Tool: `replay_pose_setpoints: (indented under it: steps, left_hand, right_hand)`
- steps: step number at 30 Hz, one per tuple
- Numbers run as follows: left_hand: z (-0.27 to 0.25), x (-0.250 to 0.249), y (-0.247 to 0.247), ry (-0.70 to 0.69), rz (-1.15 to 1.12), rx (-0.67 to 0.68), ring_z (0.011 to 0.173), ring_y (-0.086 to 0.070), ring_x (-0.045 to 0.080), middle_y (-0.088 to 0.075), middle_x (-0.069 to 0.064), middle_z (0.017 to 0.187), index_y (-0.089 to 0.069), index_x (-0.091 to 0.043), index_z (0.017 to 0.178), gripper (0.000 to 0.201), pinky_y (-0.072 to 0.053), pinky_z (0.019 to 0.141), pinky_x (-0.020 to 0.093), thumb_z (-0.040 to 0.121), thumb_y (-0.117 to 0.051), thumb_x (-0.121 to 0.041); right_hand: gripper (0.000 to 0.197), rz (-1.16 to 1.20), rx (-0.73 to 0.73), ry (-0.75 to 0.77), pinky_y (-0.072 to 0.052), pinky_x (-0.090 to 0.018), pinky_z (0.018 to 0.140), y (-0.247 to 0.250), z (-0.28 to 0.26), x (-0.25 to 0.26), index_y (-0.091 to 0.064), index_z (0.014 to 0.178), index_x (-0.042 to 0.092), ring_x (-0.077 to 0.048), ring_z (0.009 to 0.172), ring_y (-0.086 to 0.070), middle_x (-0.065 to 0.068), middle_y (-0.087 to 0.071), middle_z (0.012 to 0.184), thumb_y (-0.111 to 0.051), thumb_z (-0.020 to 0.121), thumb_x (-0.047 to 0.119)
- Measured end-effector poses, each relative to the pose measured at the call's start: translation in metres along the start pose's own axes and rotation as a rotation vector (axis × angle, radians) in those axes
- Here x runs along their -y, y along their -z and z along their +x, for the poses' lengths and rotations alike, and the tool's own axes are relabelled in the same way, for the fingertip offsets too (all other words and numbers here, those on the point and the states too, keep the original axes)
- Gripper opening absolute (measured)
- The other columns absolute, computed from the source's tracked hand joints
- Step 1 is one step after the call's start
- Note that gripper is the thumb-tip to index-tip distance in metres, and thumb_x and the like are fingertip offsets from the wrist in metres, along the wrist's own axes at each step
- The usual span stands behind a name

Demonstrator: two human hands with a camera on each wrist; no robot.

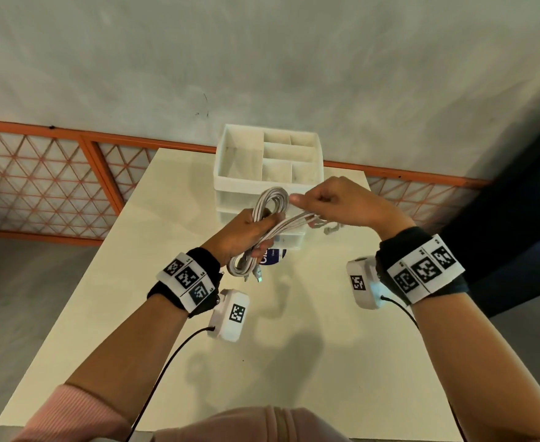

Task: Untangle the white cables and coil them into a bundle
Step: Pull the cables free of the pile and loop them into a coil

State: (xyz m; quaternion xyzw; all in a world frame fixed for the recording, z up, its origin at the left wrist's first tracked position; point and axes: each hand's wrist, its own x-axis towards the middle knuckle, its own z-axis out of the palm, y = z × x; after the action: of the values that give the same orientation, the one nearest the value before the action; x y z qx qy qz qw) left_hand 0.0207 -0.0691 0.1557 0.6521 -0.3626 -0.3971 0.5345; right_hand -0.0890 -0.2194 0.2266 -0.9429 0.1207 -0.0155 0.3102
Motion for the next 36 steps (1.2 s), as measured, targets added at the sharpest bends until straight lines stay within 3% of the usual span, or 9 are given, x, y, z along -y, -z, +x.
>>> replay_pose_setpoints:
  steps: [3,5,9,15,18,22,26,29,36]
  left_hand:
    - [0.000,0.000,-0.007,0.027,0.079,0.002,0.037,-0.030,0.014,-0.036,0.001,0.044,-0.043,-0.006,0.063,0.061,-0.035,0.046,0.023,0.093,-0.034,-0.058]
    - [-0.001,-0.003,-0.011,0.027,0.034,0.015,0.037,-0.030,0.014,-0.036,0.001,0.044,-0.042,-0.011,0.066,0.066,-0.034,0.046,0.023,0.090,-0.016,-0.067]
    - [-0.001,-0.006,-0.009,0.080,-0.153,0.065,0.034,-0.027,0.016,-0.035,0.004,0.038,-0.040,-0.009,0.056,0.083,-0.026,0.043,0.022,0.084,0.009,-0.070]
    - [0.001,-0.009,-0.022,0.083,-0.002,0.074,0.031,-0.033,0.013,-0.041,0.000,0.035,-0.042,-0.010,0.054,0.078,-0.031,0.040,0.020,0.093,-0.001,-0.062]
    - [-0.001,-0.010,-0.024,0.097,-0.010,0.123,0.031,-0.035,0.012,-0.042,0.000,0.035,-0.044,-0.010,0.052,0.083,-0.031,0.042,0.022,0.089,0.009,-0.064]
    - [-0.007,-0.012,-0.026,0.118,-0.093,0.197,0.032,-0.035,0.012,-0.041,0.003,0.040,-0.046,-0.016,0.050,0.086,-0.030,0.042,0.022,0.079,0.010,-0.074]
    - [-0.011,-0.007,-0.025,0.094,-0.006,0.230,0.037,-0.036,0.017,-0.044,0.005,0.046,-0.049,-0.019,0.053,0.071,-0.034,0.046,0.024,0.077,-0.025,-0.082]
    - [-0.010,-0.002,-0.024,0.086,0.091,0.189,0.042,-0.037,0.022,-0.044,0.011,0.054,-0.048,-0.013,0.066,0.050,-0.036,0.047,0.025,0.085,-0.051,-0.059]
    - [-0.007,0.005,-0.013,0.116,-0.039,0.140,0.037,-0.034,0.020,-0.041,0.012,0.047,-0.044,-0.010,0.062,0.043,-0.035,0.044,0.023,0.096,-0.030,-0.033]
  right_hand:
    - [0.037,-0.035,-0.035,0.047,-0.034,-0.011,0.052,-0.003,0.003,0.007,-0.066,0.063,0.028,0.003,0.050,-0.051,0.016,-0.054,0.048,-0.050,0.094,0.041]
    - [0.037,-0.018,-0.075,0.052,-0.035,-0.009,0.056,-0.006,0.007,0.008,-0.056,0.059,0.035,0.007,0.055,-0.054,0.017,-0.056,0.053,-0.050,0.095,0.036]
    - [0.044,0.025,-0.113,0.062,-0.029,-0.014,0.050,-0.007,0.011,0.006,-0.049,0.052,0.023,-0.004,0.045,-0.040,0.012,-0.043,0.042,-0.054,0.094,0.033]
    - [0.034,0.033,-0.164,0.103,-0.030,-0.014,0.049,-0.015,0.018,0.020,-0.066,0.074,-0.002,-0.004,0.045,-0.043,0.004,-0.044,0.052,-0.059,0.091,0.027]
    - [0.019,0.171,-0.260,0.048,-0.034,-0.009,0.048,-0.012,0.022,0.018,-0.052,0.087,0.008,0.004,0.045,-0.049,0.004,-0.050,0.062,-0.067,0.083,0.020]
    - [0.035,0.232,-0.263,-0.012,-0.029,-0.009,0.040,-0.012,0.023,0.014,-0.039,0.096,0.014,-0.001,0.035,-0.041,0.001,-0.045,0.055,-0.069,0.079,0.017]
    - [0.037,0.282,-0.259,-0.036,-0.034,-0.018,0.046,-0.017,0.024,0.009,-0.041,0.097,0.014,-0.004,0.038,-0.041,-0.002,-0.049,0.054,-0.072,0.077,0.021]
    - [0.040,0.276,-0.252,-0.042,-0.031,-0.016,0.044,-0.021,0.024,0.006,-0.042,0.097,0.012,-0.005,0.036,-0.037,0.002,-0.044,0.050,-0.073,0.078,0.030]
    - [0.045,0.190,-0.319,-0.102,-0.036,-0.019,0.055,-0.014,0.017,-0.009,-0.048,0.070,0.014,-0.004,0.047,-0.044,0.005,-0.046,0.054,-0.050,0.088,0.055]
